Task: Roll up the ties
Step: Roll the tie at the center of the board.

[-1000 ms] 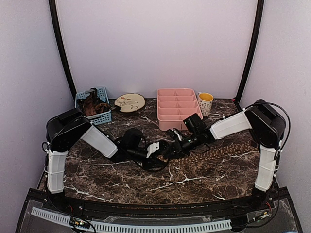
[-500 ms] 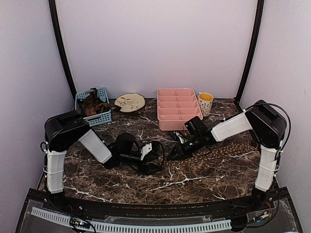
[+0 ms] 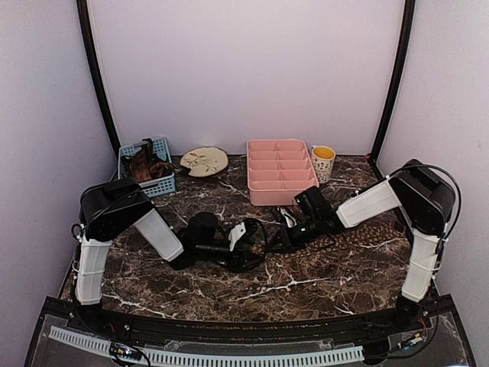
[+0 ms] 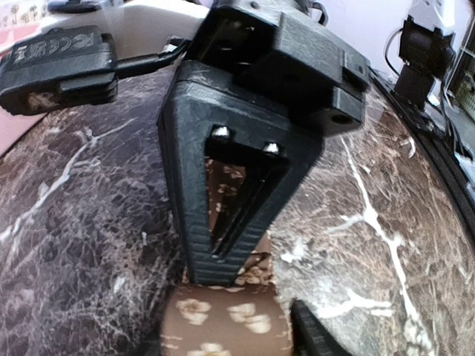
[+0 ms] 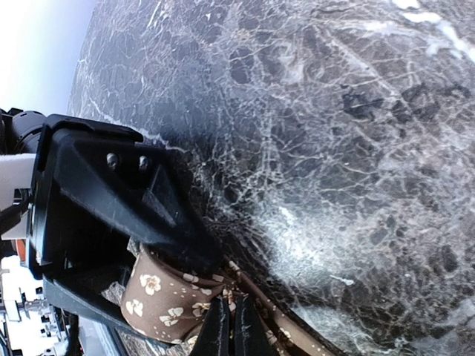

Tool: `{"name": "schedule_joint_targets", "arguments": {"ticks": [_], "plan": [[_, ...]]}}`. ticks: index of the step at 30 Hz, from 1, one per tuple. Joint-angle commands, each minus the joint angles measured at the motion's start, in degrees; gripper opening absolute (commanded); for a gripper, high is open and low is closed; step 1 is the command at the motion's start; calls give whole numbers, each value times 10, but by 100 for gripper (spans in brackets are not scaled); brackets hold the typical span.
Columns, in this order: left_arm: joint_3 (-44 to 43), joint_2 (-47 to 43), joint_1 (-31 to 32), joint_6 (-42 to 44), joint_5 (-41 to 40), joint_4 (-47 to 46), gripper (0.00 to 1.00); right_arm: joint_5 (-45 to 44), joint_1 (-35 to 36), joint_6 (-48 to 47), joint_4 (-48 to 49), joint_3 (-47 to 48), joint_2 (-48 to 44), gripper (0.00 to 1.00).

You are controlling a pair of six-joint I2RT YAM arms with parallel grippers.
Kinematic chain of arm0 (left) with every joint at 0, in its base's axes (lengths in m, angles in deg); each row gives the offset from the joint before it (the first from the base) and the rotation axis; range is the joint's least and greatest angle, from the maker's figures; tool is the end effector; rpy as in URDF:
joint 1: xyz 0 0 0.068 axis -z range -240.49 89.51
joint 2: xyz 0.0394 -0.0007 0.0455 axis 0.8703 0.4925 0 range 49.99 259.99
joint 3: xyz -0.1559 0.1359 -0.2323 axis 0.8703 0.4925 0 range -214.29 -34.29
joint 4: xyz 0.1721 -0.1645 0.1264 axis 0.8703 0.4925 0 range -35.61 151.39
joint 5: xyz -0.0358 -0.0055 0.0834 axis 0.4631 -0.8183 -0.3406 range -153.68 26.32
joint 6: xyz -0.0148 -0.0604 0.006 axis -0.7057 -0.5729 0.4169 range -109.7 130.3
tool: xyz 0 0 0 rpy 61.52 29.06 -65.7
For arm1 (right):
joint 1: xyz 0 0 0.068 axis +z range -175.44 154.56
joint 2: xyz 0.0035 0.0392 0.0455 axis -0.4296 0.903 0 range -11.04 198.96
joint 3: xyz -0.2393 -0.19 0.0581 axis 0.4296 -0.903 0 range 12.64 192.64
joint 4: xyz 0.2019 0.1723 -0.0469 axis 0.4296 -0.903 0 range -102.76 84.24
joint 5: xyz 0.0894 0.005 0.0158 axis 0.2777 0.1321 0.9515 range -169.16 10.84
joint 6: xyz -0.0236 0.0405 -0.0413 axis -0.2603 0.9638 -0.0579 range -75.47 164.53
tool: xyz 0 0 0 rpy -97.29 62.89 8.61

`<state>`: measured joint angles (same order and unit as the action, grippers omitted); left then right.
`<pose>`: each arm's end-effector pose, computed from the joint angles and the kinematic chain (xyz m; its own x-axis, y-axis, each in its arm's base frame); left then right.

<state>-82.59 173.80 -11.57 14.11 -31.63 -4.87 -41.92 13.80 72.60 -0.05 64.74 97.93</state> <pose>0.2571 -0.3333 0.1029 -0.1187 0.2220 -0.9678 0.9838 0.1583 -0.0844 0.2742 0.2613 0.1337 -0.9075 -0.2576 -0.3317 -0.4200 0.5641 0.7109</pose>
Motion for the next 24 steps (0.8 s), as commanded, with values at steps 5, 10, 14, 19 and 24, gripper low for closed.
{"name": "schedule_joint_targets", "arguments": {"ticks": [5, 10, 14, 19, 24], "plan": [[22, -7, 1, 37, -10, 24, 25, 14, -6, 15, -28, -6, -36, 18], [27, -11, 1, 52, -13, 40, 24, 76, -17, 56, 4, -23, -39, 27], [26, -10, 1, 55, -11, 42, 23, 95, -14, 63, 8, -10, -24, 27], [29, -13, 1, 58, -13, 43, 27, 90, -12, 53, -2, 3, -6, 8], [58, -26, -6, 46, -5, -3, 44, 66, -11, 21, -43, 10, 19, 0]]}}
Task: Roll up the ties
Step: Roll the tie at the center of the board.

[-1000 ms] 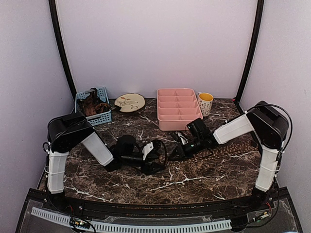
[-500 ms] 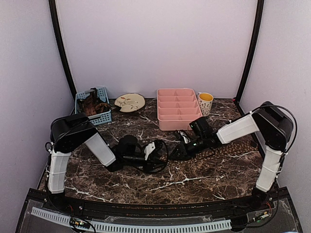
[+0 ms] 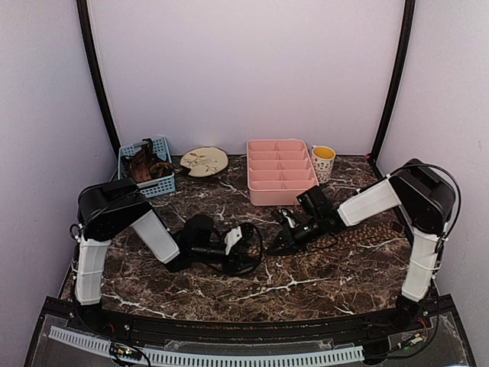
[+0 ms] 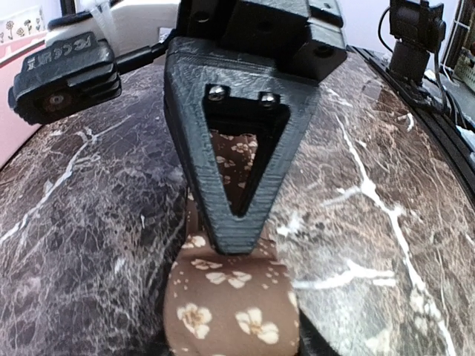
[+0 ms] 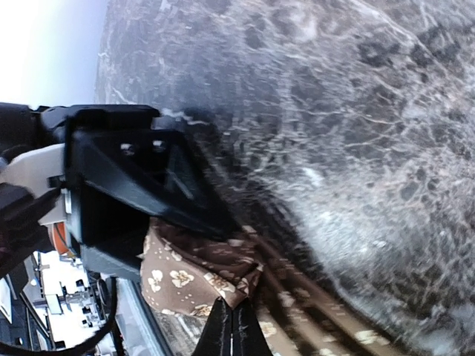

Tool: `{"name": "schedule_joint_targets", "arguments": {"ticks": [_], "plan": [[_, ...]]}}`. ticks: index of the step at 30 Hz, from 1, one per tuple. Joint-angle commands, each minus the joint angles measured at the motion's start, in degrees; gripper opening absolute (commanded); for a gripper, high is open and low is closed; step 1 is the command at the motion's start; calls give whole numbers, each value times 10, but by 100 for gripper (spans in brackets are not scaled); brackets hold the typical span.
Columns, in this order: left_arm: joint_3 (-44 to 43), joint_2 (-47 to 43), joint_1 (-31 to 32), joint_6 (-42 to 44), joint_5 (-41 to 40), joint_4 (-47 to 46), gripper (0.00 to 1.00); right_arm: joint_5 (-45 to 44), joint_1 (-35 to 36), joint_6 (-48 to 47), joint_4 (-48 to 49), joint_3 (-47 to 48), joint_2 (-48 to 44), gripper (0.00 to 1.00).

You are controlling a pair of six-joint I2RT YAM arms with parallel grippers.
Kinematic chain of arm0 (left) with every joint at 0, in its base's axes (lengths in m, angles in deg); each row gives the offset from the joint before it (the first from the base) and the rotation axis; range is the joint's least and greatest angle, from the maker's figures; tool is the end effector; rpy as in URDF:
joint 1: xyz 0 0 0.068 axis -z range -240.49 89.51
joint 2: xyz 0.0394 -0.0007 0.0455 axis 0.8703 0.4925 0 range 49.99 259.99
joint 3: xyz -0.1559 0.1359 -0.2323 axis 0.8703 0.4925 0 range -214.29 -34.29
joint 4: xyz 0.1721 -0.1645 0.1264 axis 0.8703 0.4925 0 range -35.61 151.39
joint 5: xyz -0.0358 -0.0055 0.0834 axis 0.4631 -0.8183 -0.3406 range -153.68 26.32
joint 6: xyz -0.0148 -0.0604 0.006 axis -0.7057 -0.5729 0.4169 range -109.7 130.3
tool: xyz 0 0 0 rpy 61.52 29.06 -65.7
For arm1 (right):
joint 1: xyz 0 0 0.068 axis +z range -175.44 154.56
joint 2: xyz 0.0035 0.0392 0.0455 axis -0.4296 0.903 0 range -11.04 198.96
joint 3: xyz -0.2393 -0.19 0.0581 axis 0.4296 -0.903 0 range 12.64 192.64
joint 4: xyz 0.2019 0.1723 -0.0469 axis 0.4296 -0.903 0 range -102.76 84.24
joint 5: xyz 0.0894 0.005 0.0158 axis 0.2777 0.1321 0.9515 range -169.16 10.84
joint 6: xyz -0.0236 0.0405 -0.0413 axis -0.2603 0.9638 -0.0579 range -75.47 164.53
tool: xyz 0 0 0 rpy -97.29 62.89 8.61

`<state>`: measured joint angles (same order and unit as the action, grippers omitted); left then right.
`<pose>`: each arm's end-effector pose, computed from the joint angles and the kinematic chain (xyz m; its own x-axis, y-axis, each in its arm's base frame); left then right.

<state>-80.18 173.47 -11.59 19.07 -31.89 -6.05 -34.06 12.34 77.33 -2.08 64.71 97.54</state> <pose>0.2506 -0.3253 0.0979 -0.0434 0.2470 -0.9681 0.9897 0.1433 -0.0078 0.2731 0.2544 0.1369 -0.9468 -0.2502 -0.2023 -0.3068 0.5131 0.8016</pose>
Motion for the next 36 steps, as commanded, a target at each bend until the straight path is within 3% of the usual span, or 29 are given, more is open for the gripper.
{"name": "schedule_joint_targets", "arguments": {"ticks": [1, 6, 12, 23, 36], "plan": [[41, -25, -7, -5, -1, -5, 48, -20, 4, -33, -31, 10, 28, 0], [67, -30, -11, -2, -3, -47, 56, -49, 4, -48, -52, 8, 37, 0], [39, -10, -11, -20, 25, -62, 58, -60, 4, -55, -62, 11, 42, 0], [-20, 5, 1, -44, 62, -61, 34, -58, 9, -47, -51, 15, 44, 0], [-67, 66, 9, 18, 25, 57, 39, -48, 15, -43, -36, 15, 41, 0]]}}
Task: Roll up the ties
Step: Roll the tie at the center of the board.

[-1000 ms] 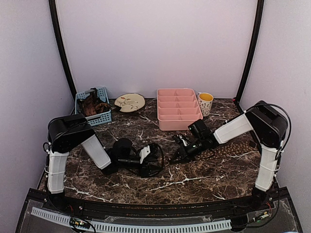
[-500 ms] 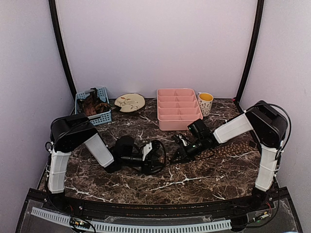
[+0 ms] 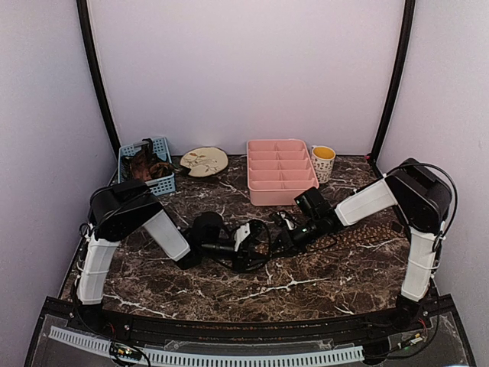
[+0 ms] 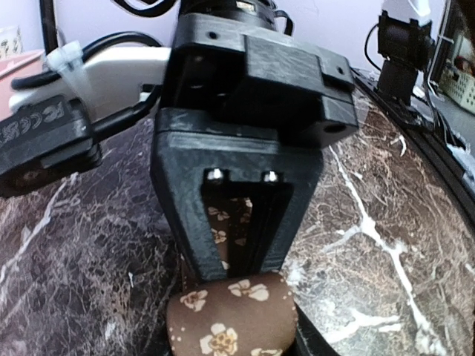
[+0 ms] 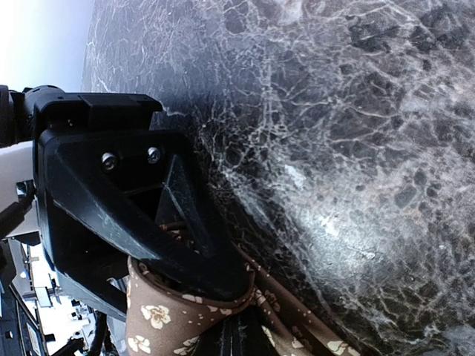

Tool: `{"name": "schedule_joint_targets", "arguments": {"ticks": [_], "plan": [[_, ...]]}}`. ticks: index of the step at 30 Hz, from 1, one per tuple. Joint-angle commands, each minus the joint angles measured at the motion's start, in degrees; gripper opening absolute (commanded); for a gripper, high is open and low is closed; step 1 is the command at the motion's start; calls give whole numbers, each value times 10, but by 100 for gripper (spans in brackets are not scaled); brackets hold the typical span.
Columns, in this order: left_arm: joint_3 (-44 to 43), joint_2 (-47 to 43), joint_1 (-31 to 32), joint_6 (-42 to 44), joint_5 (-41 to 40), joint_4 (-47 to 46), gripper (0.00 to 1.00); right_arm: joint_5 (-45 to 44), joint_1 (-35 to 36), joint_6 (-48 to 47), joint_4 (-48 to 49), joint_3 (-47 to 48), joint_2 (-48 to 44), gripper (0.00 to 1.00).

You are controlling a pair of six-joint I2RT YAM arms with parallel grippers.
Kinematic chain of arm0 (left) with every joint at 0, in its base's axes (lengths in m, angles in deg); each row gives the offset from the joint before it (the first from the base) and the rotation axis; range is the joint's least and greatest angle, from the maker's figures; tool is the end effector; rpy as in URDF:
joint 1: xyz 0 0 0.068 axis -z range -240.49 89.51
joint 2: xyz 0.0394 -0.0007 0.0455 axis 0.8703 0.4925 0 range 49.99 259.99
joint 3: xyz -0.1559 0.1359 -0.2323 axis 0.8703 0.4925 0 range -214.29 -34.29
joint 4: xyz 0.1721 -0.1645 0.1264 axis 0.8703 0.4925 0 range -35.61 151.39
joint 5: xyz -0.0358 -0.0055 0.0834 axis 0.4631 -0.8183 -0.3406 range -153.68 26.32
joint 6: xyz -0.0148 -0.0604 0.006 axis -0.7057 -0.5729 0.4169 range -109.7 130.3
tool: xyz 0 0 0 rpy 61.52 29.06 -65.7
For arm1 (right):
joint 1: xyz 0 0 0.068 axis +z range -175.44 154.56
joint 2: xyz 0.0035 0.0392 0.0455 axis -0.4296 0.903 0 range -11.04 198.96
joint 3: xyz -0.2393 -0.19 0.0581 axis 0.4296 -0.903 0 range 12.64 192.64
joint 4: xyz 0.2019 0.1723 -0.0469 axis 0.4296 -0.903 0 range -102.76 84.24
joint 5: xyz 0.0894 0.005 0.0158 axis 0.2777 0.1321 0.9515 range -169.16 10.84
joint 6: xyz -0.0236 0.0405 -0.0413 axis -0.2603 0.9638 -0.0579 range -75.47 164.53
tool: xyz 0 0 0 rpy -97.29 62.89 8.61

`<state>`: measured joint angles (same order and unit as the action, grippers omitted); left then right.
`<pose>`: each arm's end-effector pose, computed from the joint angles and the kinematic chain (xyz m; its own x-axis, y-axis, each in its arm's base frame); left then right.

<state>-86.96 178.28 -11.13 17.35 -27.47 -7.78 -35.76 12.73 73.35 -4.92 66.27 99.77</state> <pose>0.2643 -0.3509 0.0946 -0.0292 0.1861 -0.9821 0.9976 0.0670 -0.0170 0.2753 0.2580 0.1261 -0.9341 -0.2888 -0.2101 -0.3405 0.5423 0.7681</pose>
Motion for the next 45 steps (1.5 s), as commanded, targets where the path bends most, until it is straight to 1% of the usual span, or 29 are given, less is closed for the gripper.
{"name": "schedule_joint_targets", "arguments": {"ticks": [1, 3, 7, 9, 12, 14, 15, 18, 24, 30, 37, 40, 42, 45], "plan": [[3, 17, 5, 41, -25, 84, 39, -30, 11, -3, -8, 0, 19, 0], [11, 15, 5, 48, -37, 96, 37, -29, 11, -3, -2, -4, 16, 0], [29, -7, 5, 65, -62, 130, 27, -31, 6, -13, -15, -5, -4, 0], [35, -20, 5, 82, -78, 163, 25, -27, -6, -14, -20, -10, -28, 8], [44, -37, 5, 112, -100, 209, 23, -5, -26, -2, -15, -20, -70, 27], [45, -44, 5, 122, -112, 235, 23, 12, -31, 15, -10, -17, -89, 37], [45, -46, 5, 128, -117, 246, 23, 22, -29, 23, -8, -14, -90, 40], [40, -48, 5, 134, -125, 273, 24, 41, -23, 48, -8, 5, -79, 44], [35, -47, 5, 138, -124, 281, 26, 21, 11, 32, -52, 55, -38, 44], [34, -47, 6, 137, -122, 278, 26, -11, 19, 10, -95, 81, -19, 37], [33, -46, 5, 134, -118, 276, 26, -58, 17, -7, -148, 70, -44, 42], [33, -46, 5, 132, -121, 272, 26, -57, 18, 1, -138, 60, -48, 43], [34, -46, 5, 128, -122, 266, 26, -45, 22, 13, -114, 59, -48, 41], [33, -46, 5, 127, -120, 266, 26, -41, 31, 15, -107, 75, -42, 38]]}}
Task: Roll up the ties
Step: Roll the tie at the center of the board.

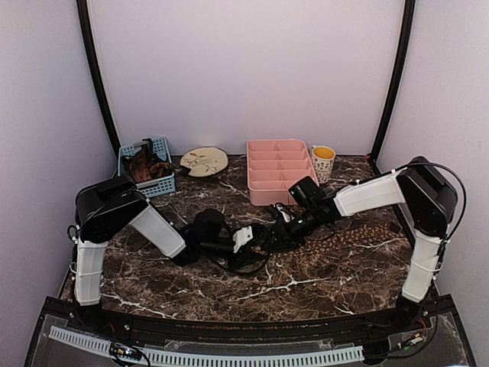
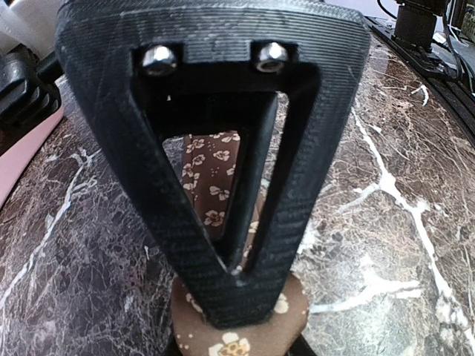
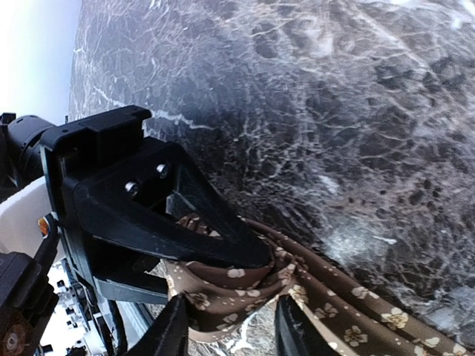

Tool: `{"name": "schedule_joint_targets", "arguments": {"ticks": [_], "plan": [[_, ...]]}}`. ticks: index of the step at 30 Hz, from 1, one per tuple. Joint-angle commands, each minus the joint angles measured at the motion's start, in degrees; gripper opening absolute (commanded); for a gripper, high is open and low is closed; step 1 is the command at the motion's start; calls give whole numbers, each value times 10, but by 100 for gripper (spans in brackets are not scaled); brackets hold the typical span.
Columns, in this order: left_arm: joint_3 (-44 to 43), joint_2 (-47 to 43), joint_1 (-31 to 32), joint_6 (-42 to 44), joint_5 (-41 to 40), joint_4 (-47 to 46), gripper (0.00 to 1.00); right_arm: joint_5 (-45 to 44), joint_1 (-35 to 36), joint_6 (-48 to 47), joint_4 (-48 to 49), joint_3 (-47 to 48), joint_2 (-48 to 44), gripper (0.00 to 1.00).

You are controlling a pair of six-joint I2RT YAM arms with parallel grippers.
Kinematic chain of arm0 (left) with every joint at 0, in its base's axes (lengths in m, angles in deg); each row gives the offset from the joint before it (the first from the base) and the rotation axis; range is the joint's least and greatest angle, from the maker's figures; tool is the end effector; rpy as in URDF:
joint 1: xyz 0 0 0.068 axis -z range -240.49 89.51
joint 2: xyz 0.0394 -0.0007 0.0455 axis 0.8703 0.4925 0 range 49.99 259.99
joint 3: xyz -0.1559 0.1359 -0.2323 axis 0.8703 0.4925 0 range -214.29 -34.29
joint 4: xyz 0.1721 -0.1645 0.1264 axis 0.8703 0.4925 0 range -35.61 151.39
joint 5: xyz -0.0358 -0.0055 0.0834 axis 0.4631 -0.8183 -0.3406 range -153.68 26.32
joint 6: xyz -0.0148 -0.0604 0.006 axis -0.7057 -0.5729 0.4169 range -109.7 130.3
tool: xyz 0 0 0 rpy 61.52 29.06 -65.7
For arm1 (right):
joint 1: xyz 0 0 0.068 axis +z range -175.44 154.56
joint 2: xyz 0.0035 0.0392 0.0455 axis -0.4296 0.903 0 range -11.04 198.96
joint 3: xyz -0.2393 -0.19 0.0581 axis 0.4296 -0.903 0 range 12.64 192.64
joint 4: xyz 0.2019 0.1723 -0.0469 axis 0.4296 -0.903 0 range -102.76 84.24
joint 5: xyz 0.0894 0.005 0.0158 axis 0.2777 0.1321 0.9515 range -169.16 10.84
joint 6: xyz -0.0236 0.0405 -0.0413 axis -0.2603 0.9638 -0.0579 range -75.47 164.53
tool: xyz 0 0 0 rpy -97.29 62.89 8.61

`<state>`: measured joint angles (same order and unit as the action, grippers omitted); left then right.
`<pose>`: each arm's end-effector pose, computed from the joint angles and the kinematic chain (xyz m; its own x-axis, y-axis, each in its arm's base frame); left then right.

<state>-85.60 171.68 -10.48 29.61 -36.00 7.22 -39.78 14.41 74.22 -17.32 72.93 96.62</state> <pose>0.2580 -0.3419 0.1070 0.0761 0.3650 -0.9279 0.9830 0.1283 0.1311 0.2763 0.2700 0.1617 -0.9410 -0.2868 -0.1793 -0.3231 0.6052 0.7276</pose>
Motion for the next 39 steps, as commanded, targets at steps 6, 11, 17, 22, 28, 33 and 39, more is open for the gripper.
{"name": "schedule_joint_targets", "arguments": {"ticks": [6, 11, 17, 22, 28, 33, 39], "plan": [[20, 19, -2, 6, -32, 123, 26, -10, 14, -20, -10, 35, 15, 4], [23, 8, -5, -5, -12, 116, 43, -19, 8, -49, -21, 28, 24, 0], [59, -56, -12, -38, 8, 34, 67, -19, -7, -75, -9, 7, 36, 0], [97, -124, -12, -60, -15, -35, 77, -27, -17, -91, 0, -11, 38, 0], [187, -160, -18, -190, -78, -242, 99, -36, -25, -95, 19, -35, 40, 0], [124, -112, -33, -178, 40, -158, 99, -35, -25, -88, 33, -45, 47, 0], [95, -32, -17, -113, 23, -186, 99, -34, -26, -82, 40, -50, 51, 0]]}}
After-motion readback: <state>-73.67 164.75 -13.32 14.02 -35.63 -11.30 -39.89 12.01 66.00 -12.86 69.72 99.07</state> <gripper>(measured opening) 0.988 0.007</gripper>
